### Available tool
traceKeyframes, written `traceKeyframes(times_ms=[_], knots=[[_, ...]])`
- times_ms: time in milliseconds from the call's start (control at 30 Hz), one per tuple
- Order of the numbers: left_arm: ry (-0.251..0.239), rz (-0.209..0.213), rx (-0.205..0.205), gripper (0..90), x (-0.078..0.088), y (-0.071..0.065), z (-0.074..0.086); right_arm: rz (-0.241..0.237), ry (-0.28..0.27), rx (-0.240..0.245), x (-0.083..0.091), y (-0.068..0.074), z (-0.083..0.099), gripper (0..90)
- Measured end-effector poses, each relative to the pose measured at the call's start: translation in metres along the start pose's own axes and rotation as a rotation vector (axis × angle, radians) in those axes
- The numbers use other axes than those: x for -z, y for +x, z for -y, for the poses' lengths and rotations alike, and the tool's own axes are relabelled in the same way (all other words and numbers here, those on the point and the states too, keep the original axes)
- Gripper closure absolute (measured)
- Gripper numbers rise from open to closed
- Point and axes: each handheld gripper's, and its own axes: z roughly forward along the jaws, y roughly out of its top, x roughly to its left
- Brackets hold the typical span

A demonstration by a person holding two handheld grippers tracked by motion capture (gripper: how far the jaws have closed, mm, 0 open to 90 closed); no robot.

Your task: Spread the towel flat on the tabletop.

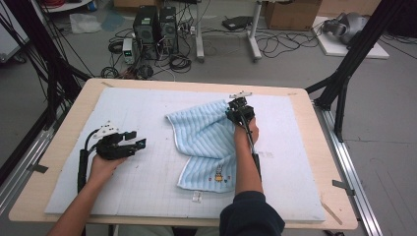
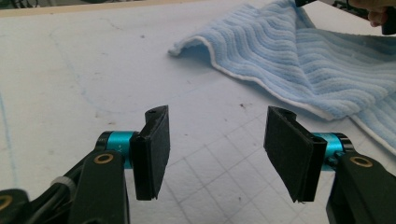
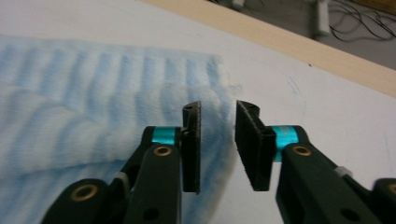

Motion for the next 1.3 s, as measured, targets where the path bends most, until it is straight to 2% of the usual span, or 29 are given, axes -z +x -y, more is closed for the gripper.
traceKeyframes(times_ms=[100, 200, 267, 367, 467, 500, 533, 600, 767, 800, 867, 967, 1033, 1067, 1167, 1200, 1267, 1300], knots=[[0.006, 0.028, -0.003, 40.5, -0.004, -0.006, -0.001, -0.059, -0.027, 0.010, 0.013, -0.003, 0.003, 60.3], [0.012, 0.055, -0.011, 39.4, -0.009, -0.014, -0.002, -0.123, -0.056, 0.010, 0.034, -0.008, 0.011, 53.0], [0.022, 0.071, -0.024, 39.3, -0.014, -0.019, -0.003, -0.132, -0.099, 0.038, 0.054, -0.010, 0.021, 52.1], [0.029, 0.090, -0.025, 39.0, -0.022, -0.028, -0.005, -0.145, -0.112, 0.070, 0.078, -0.015, 0.036, 51.4], [0.035, 0.104, -0.028, 39.2, -0.031, -0.035, -0.007, -0.168, -0.135, 0.064, 0.101, -0.022, 0.055, 48.7], [0.035, 0.096, -0.033, 39.5, -0.036, -0.039, -0.008, -0.174, -0.142, 0.066, 0.108, -0.023, 0.061, 48.0], [0.042, 0.084, -0.042, 40.8, -0.040, -0.041, -0.008, -0.176, -0.145, 0.072, 0.116, -0.024, 0.069, 47.4], [0.082, 0.084, -0.061, 41.5, -0.051, -0.046, -0.010, -0.179, -0.165, 0.070, 0.128, -0.027, 0.084, 47.2], [0.121, 0.110, -0.099, 41.5, -0.076, -0.065, -0.018, -0.183, -0.174, 0.040, 0.146, -0.034, 0.112, 46.9], [0.136, 0.114, -0.114, 41.5, -0.081, -0.069, -0.020, -0.183, -0.176, 0.027, 0.148, -0.035, 0.117, 46.9], [0.173, 0.114, -0.171, 41.4, -0.091, -0.079, -0.023, -0.184, -0.179, 0.002, 0.150, -0.040, 0.126, 46.9], [0.215, 0.108, -0.217, 41.3, -0.102, -0.089, -0.024, -0.183, -0.189, -0.015, 0.153, -0.046, 0.128, 46.9], [0.247, 0.076, -0.239, 45.4, -0.108, -0.092, -0.023, -0.188, -0.202, -0.029, 0.154, -0.047, 0.128, 47.0], [0.248, 0.064, -0.240, 50.1, -0.109, -0.092, -0.024, -0.189, -0.208, -0.023, 0.154, -0.048, 0.128, 46.9], [0.255, 0.012, -0.287, 78.9, -0.109, -0.092, -0.027, -0.196, -0.203, -0.015, 0.154, -0.046, 0.128, 46.9], [0.255, 0.006, -0.296, 84.3, -0.109, -0.092, -0.027, -0.199, -0.200, -0.011, 0.154, -0.045, 0.127, 46.9], [0.245, 0.001, -0.289, 86.1, -0.108, -0.088, -0.028, -0.203, -0.202, -0.002, 0.153, -0.044, 0.127, 47.0], [0.232, -0.016, -0.273, 86.3, -0.105, -0.085, -0.029, -0.208, -0.198, -0.003, 0.154, -0.043, 0.127, 47.1]])
